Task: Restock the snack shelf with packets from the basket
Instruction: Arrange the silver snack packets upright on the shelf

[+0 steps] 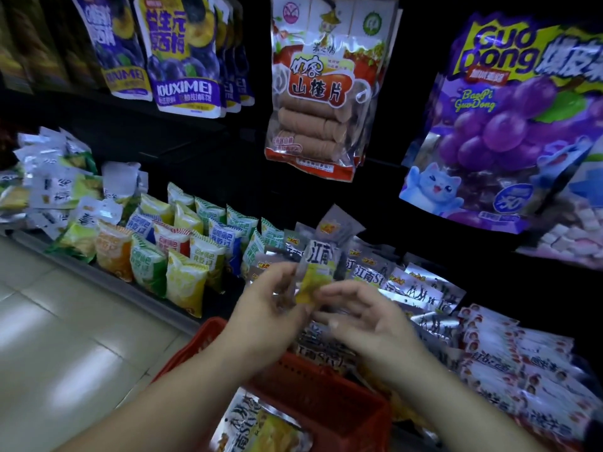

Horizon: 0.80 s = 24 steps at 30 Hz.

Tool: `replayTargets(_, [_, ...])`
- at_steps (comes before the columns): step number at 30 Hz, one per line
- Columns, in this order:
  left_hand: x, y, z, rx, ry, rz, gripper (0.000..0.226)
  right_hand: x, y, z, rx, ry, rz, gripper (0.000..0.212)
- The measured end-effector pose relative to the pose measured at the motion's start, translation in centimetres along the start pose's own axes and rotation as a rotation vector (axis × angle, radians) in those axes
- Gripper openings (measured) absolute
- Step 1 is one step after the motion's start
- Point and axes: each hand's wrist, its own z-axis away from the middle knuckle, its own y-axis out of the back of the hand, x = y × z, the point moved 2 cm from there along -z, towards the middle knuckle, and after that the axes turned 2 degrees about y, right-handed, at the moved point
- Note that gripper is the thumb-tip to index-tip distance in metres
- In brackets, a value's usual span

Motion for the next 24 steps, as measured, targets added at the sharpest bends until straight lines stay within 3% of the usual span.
replayTargets(2, [0.0, 0.2, -0.2, -0.054, 0.020, 0.019, 0.034, -0.5, 1.7, -0.5, 0.241, 0.048, 0.210, 0.042])
replayTargets(3, [-0.1, 0.3, -0.5, -0.088, 0.036, 0.029, 0.034, -1.0, 2.6, -0.6, 0.319, 0.087, 0.339, 0.058])
replayTargets(5, [0.1, 0.4, -0.7, -0.179, 0.069, 0.053, 0.035, -1.7, 4.0, -0.5, 0.359, 0.112, 0.432, 0.093])
replayTargets(7, [0.5, 0.5, -0.7, -0.287, 0.081, 0.069, 0.037, -1.8, 4.7, -0.4, 0.372, 0.080, 0.366, 0.100])
replayTargets(8, [0.7, 0.3, -0.8, -0.320, 0.075, 0.068, 0.038, -1.9, 4.9, -0.3, 0.390, 0.081, 0.319, 0.091])
replayTargets(10, [0.6, 0.1, -1.1, -0.303, 0.048, 0.039, 0.036, -1.7, 5.7, -0.6, 0.448, 0.104, 0.246, 0.049])
replayTargets(12, [-0.1, -0.1, -2.2, -0.176, 0.000, -0.064, 0.030, -1.6, 6.4, -0.8, 0.532, 0.125, 0.260, 0.019])
replayTargets(16, [-2.5, -0.9, -5.1, 0.076, 0.046, -0.145, 0.040, -1.9, 7.2, -2.2, 0.636, 0.205, 0.339, 0.015])
replayTargets(20, [-4.9, -1.8, -7.6, -0.010, 0.124, -0.159, 0.046, -0.2, 7.2, -5.8, 0.569, 0.172, 0.583, 0.011])
replayTargets(24, [-7.7, -2.1, -10.7, -0.092, 0.192, -0.234, 0.041, 4.7, 7.2, -8.9, 0.495, -0.007, 0.628, 0.014])
